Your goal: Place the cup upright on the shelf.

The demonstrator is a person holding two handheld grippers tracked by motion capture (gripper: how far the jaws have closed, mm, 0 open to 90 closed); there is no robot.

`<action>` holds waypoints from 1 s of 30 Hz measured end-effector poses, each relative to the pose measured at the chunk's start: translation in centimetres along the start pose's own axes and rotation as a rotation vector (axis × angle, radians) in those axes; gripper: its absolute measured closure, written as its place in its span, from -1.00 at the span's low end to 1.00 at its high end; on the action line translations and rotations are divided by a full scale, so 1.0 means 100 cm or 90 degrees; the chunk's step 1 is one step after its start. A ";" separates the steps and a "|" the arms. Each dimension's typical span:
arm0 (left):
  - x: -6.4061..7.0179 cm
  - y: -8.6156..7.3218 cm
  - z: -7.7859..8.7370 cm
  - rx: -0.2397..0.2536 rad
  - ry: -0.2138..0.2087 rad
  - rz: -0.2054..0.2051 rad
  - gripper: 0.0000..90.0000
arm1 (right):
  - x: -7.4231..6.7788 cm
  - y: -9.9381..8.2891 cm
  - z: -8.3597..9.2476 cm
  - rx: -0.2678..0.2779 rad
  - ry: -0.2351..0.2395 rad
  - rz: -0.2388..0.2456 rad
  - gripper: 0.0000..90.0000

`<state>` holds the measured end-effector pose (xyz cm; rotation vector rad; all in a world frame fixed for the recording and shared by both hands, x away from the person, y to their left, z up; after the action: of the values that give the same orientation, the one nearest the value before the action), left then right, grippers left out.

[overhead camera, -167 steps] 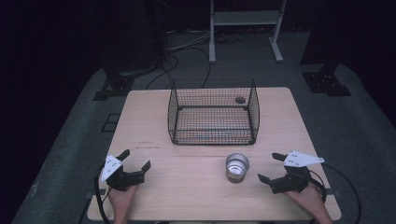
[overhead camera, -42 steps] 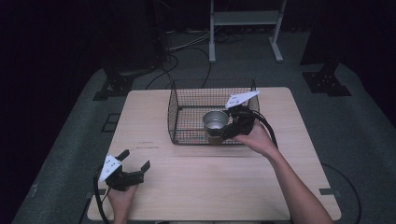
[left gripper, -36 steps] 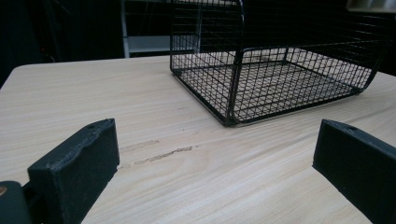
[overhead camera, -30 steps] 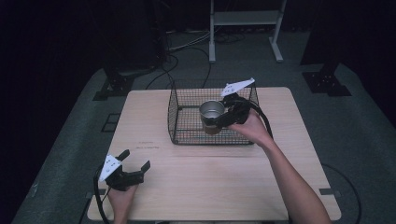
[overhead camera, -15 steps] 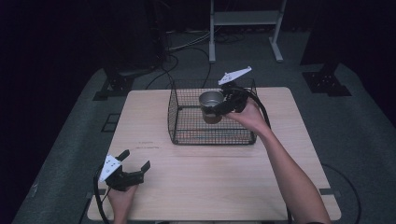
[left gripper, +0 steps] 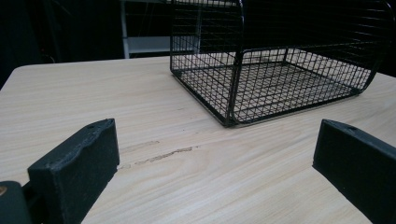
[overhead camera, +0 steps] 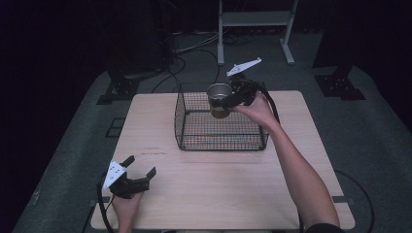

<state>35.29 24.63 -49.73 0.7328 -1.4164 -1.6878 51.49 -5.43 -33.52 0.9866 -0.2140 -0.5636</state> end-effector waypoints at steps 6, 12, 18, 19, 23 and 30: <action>0.000 0.000 -0.001 0.004 0.000 0.004 -1.00 | 0.010 -0.005 -0.013 -0.003 -0.006 -0.027 -0.67; 0.001 0.000 0.000 -0.003 -0.004 -0.001 -1.00 | 0.018 -0.011 -0.030 -0.013 -0.023 -0.039 -0.67; 0.000 0.000 0.000 0.001 -0.001 0.001 -1.00 | 0.027 -0.019 -0.044 -0.025 -0.022 -0.060 -0.67; 0.000 0.000 0.000 0.000 -0.001 0.003 -1.00 | 0.031 -0.022 -0.048 -0.031 -0.026 -0.071 -0.67; -0.001 0.000 0.001 0.001 -0.001 0.004 -1.00 | 0.037 -0.028 -0.056 -0.046 -0.036 -0.073 -0.67; -0.001 0.000 0.001 0.001 -0.002 0.002 -1.00 | 0.044 -0.042 -0.066 -0.066 -0.046 -0.080 -0.67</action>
<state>35.23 24.75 -49.71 0.7286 -1.4196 -1.6865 56.48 -4.83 -40.97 0.8846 -0.1861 -0.7194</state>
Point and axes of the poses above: each handheld gripper's, and its own axes: z roughly backward along the jaws, y roughly out of its top, x roughly to its right, the point moved 8 cm from there along -z, roughly forward along the jaws, and after that the axes turned 1 degree about -y, right-handed, at the moved point
